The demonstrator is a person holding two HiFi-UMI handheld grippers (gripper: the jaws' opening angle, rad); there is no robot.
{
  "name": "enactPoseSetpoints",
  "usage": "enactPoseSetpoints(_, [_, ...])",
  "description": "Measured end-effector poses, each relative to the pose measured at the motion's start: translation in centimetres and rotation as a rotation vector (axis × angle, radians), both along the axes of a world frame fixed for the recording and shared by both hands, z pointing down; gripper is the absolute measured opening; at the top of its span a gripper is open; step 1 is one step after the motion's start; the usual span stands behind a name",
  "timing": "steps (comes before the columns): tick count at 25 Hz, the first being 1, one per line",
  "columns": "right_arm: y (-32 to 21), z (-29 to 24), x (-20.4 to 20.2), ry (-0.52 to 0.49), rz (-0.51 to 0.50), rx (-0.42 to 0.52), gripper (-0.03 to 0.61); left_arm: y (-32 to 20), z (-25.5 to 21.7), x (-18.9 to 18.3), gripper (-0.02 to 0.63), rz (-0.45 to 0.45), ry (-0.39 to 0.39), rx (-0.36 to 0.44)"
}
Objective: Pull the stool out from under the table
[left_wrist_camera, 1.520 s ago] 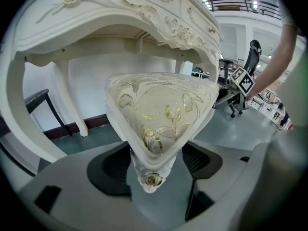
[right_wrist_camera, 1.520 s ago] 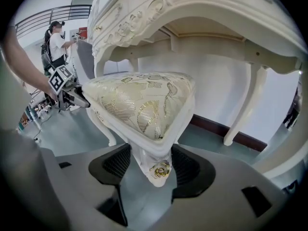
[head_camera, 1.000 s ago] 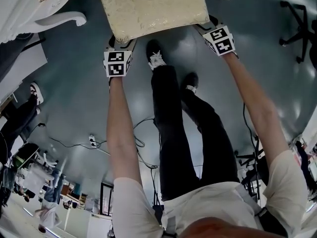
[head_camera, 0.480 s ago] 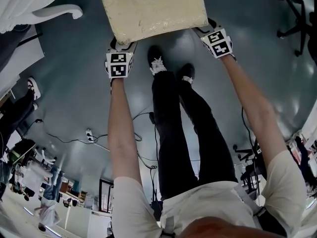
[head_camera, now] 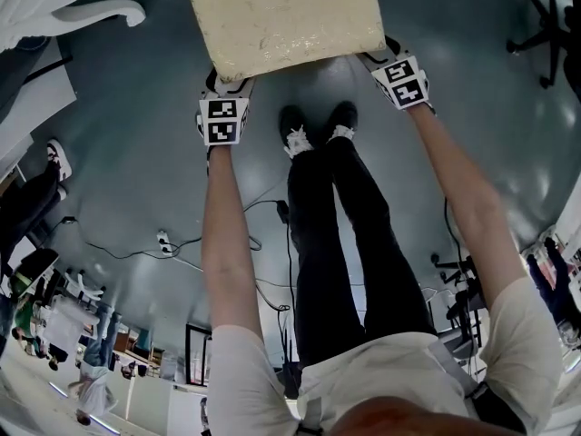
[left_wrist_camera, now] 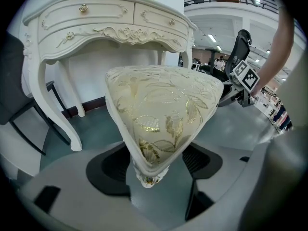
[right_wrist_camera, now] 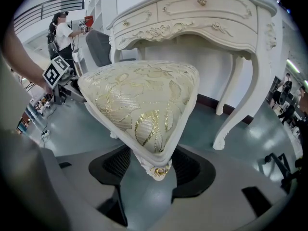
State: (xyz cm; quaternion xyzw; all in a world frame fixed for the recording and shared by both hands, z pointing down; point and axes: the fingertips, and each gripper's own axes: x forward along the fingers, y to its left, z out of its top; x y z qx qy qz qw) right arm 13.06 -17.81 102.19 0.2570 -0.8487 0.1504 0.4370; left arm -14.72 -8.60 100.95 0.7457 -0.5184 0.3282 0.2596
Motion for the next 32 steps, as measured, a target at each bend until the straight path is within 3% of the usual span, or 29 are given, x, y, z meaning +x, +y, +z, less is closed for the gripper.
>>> enactPoseSetpoints(17, [9.1,0.4,3.7,0.039,0.057,-0.008,0.291,8.3,-0.1,3.6,0.343,0.022,0.014,-0.029])
enactPoseSetpoints(26, [11.3,-1.2,3.7,0.088,0.113,-0.046,0.291,10.7,-1.4,3.4,0.271,0.001,0.019,-0.047])
enactPoseSetpoints(30, [11.6,-2.3,3.9,0.09,0.139,-0.042,0.267,11.0,-1.5,2.8,0.255,-0.018,0.008,-0.039])
enactPoseSetpoints(32, [11.5,-3.1,4.5,0.093,0.166,-0.033,0.215,11.2,-2.0,2.7,0.25,-0.027,0.013,-0.047])
